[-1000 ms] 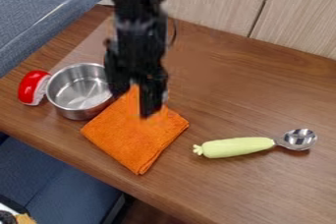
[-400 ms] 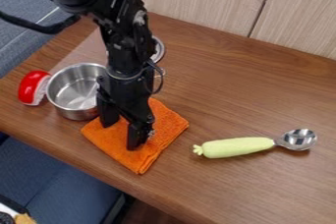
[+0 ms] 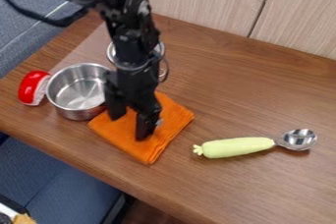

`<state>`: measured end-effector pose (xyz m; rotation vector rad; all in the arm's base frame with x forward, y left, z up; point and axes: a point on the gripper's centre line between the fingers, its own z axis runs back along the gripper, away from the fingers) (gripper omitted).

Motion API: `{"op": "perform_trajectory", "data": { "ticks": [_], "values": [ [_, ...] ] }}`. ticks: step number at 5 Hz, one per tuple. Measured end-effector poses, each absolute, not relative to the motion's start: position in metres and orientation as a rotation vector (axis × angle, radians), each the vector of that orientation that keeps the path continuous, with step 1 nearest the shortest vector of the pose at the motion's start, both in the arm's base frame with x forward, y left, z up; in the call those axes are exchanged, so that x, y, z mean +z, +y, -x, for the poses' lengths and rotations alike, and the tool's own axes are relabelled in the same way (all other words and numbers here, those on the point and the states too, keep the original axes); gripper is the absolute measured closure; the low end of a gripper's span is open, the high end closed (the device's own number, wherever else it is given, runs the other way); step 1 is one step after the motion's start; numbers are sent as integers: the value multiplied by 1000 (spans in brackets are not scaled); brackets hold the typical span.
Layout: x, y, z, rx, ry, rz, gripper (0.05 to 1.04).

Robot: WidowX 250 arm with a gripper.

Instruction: Move the orange cloth

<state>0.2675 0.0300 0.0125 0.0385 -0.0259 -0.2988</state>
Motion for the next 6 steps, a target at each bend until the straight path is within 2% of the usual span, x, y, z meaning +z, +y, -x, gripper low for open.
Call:
{"op": "perform_trajectory", "data": {
  "ticks": [3,4,6],
  "values": [
    [12,-25,-356,-371,-84,64,83],
    [11,-43,-376,-403,-86,86,83],
    [13,-50,-374,-435,-74,97,83]
  ]
}}
